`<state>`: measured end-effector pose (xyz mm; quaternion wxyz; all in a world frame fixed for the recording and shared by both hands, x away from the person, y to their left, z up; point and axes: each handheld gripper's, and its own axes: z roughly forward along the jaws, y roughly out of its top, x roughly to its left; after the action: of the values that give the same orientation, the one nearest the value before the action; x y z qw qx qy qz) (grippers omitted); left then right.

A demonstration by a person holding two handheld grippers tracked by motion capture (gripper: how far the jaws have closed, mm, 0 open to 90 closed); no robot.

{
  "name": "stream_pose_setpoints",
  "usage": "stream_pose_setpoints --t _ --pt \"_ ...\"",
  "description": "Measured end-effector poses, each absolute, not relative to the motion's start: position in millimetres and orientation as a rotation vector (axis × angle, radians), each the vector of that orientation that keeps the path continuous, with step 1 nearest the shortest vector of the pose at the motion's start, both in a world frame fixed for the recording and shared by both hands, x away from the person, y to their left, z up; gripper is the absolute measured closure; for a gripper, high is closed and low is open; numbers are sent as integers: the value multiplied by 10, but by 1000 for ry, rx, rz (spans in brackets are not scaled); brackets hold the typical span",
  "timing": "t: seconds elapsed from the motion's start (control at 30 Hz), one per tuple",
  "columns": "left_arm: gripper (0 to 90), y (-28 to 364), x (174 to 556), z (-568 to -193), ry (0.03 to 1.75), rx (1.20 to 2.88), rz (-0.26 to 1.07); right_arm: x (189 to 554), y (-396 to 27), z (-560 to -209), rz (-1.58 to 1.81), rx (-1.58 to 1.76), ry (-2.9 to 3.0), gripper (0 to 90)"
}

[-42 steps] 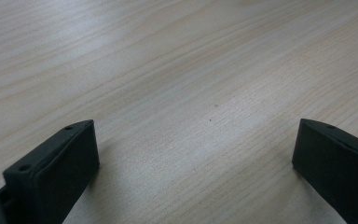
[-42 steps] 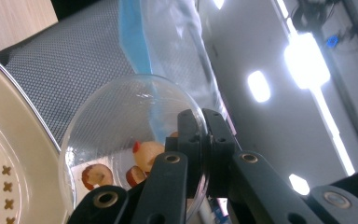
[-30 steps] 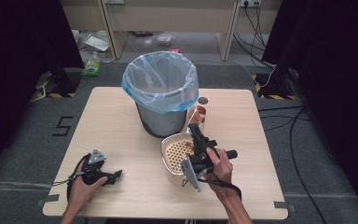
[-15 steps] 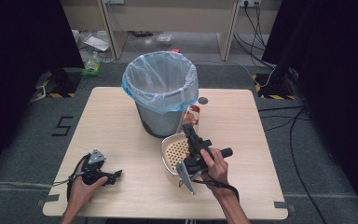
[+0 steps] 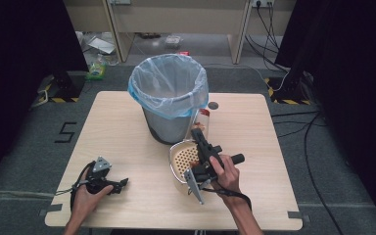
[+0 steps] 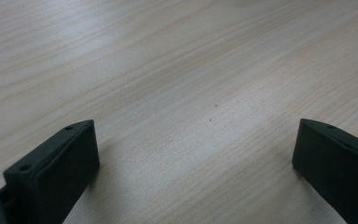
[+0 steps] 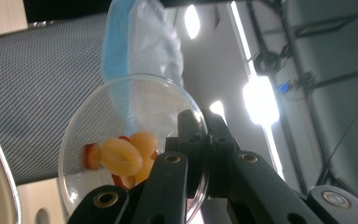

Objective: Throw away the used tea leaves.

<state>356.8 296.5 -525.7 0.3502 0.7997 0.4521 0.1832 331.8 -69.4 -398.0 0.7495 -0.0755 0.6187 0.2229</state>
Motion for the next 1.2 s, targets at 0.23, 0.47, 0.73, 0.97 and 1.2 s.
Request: stream_pose_setpoints --t 0.23,0.47,0.73,0.97,1.2 --pt "0 2965 3568 -5257 1171 2071 474 3342 -702 -3983 508 -147 1354 876" --pt "0 2965 3568 -5256 1171 2072 475 3322 -688 -3964 486 -176 1316 876" --pt "0 2965 3568 -5257 1171 2071 475 3314 -685 -3903 507 -161 1305 876" --pt "0 2965 3568 -5257 1171 2071 475 3433 -822 -3735 660 68 1474 874" --pt "0 2965 3568 -5257 1171 2070 474 3588 -999 -3717 750 273 1594 872"
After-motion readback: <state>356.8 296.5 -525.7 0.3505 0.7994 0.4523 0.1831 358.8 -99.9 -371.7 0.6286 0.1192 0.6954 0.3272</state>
